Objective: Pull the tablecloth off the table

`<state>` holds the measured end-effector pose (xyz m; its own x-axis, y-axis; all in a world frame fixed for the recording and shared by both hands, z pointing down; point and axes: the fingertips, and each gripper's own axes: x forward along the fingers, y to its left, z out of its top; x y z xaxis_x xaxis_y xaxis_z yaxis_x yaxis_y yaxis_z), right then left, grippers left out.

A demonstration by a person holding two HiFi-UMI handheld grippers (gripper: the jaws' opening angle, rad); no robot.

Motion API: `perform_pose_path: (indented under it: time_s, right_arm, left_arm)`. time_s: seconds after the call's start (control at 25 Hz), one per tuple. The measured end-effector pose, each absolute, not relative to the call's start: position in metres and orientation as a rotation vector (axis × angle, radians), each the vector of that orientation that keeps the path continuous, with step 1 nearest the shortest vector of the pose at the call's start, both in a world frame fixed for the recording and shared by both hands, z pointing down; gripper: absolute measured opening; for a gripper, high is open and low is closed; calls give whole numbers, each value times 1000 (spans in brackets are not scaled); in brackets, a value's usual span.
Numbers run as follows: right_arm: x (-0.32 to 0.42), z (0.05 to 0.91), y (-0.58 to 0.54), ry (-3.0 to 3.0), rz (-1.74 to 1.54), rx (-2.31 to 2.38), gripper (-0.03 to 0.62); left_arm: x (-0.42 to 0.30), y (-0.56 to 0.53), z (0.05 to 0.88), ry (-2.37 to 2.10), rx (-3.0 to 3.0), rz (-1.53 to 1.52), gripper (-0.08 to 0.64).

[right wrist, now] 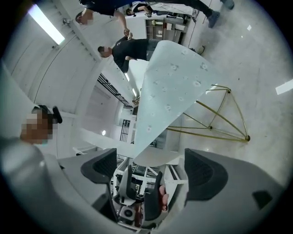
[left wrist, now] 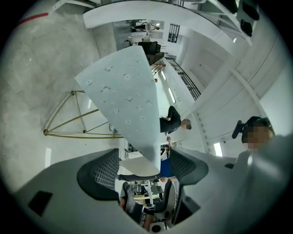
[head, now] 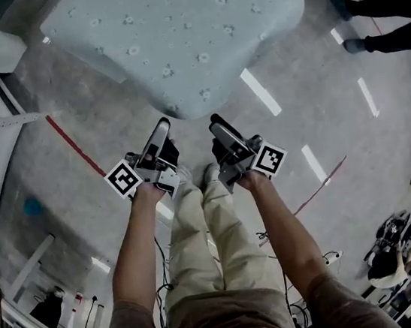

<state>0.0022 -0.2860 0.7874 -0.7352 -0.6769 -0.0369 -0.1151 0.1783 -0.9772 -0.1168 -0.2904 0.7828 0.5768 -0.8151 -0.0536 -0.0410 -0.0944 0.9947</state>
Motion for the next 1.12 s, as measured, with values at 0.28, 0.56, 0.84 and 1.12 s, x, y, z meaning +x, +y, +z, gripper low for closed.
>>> perform_pose_path:
  time_s: [0.28, 0.56, 0.84, 1.12]
  right_arm:
    - [3, 797, -314, 1924, -1558, -690, 463]
    - [22, 800, -345, 1797, -1504, -733, 462]
    - [27, 803, -366, 1780, -1495, -742, 459]
    - [32, 802, -374, 1744, -1470, -709, 405]
  left_arm:
    - [-119, -310, 792, -731, 1559, -842, 333]
    - [-119, -332, 788, -705, 1563, -889, 333]
    - [-115, -342, 797, -673, 1550, -886, 333]
    - [-131, -352, 795, -616, 1466, -1075, 333]
